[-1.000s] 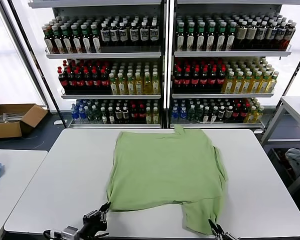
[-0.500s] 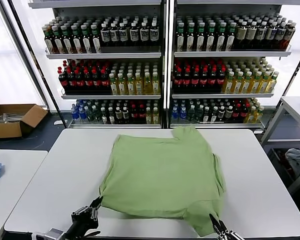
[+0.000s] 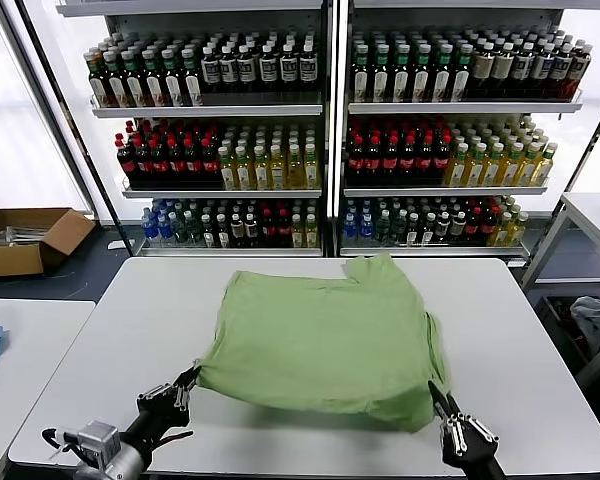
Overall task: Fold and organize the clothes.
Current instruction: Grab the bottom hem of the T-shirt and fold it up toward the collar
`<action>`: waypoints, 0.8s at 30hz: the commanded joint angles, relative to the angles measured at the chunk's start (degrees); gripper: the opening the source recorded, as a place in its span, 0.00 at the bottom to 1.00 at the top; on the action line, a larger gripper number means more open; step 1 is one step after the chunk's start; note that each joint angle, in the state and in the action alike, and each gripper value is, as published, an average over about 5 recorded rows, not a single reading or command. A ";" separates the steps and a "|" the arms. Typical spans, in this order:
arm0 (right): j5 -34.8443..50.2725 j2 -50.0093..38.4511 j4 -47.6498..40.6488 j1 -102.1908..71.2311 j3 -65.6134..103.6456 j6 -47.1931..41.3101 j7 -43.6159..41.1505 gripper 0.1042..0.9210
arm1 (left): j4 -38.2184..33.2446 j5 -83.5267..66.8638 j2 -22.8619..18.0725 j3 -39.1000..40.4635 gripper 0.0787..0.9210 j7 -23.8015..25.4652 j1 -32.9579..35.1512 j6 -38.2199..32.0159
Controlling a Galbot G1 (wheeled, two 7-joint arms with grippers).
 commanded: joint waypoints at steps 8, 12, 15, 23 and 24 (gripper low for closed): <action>0.55 -4.92 -15.04 19.74 -4.65 -2.64 4.94 0.02 | 14.70 -5.36 1.03 3.95 0.01 0.45 -16.68 3.22; -1.55 -5.59 -19.23 23.98 -7.77 -3.18 4.73 0.03 | 17.92 -2.29 0.23 5.52 0.01 0.65 -19.56 3.27; -4.62 -5.61 -20.89 25.94 -10.36 -4.64 5.39 0.09 | 19.46 -0.60 -0.18 5.89 0.02 0.68 -20.36 3.13; -12.18 -3.98 -23.20 28.67 -13.71 -6.58 8.84 0.37 | 18.01 2.01 -1.44 5.17 0.25 0.46 -17.70 3.09; -12.53 -3.94 -22.97 28.68 -13.62 -6.79 9.23 0.41 | 17.61 2.23 -1.60 5.00 0.28 0.43 -17.04 3.05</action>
